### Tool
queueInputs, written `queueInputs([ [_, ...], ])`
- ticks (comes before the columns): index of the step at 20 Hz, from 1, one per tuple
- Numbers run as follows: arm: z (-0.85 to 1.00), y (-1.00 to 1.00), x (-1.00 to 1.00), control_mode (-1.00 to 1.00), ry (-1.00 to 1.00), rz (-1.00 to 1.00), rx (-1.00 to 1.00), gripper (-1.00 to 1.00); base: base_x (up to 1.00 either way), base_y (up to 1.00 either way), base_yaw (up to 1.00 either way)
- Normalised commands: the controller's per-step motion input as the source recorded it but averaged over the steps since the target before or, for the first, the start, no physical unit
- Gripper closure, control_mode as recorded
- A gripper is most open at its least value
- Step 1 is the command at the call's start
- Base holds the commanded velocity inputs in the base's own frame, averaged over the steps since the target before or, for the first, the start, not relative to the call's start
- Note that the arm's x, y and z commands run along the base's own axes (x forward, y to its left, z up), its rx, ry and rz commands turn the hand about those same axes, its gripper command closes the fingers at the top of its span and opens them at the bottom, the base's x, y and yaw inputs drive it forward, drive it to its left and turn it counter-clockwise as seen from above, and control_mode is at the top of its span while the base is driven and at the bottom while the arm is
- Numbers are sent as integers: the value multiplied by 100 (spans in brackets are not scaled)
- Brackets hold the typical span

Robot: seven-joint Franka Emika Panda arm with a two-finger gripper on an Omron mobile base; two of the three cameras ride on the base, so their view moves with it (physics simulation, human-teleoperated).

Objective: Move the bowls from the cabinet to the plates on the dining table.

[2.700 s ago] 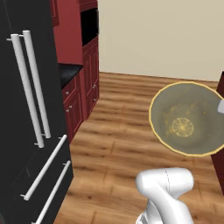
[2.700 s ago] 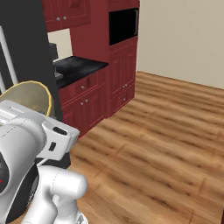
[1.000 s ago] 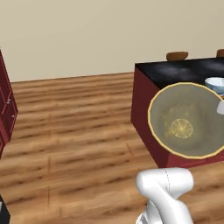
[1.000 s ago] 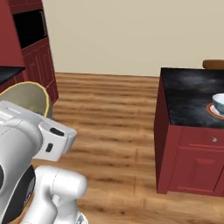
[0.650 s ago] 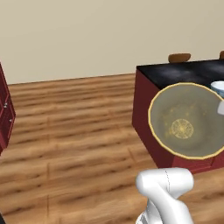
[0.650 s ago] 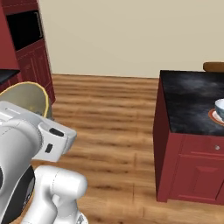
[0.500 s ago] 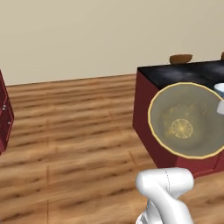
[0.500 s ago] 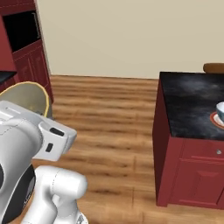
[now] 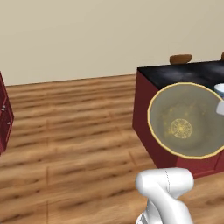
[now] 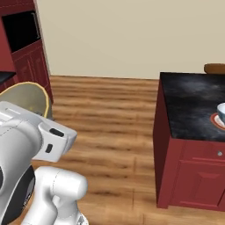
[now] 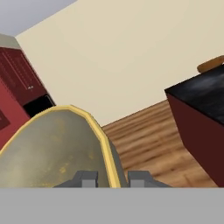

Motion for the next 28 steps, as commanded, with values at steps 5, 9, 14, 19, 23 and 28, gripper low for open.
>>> queueInputs([
  [5,0,0,0,100,0,0,0,100,17,-39,0],
  [9,0,0,0,100,0,0,0,100,21,-43,0],
  [14,0,0,0,100,0,0,0,100,27,-47,0],
  [19,0,0,0,100,0,0,0,100,33,-50,0],
  [23,0,0,0,100,0,0,0,100,38,-52,0],
  [28,0,0,0,100,0,0,0,100,40,-56,0],
])
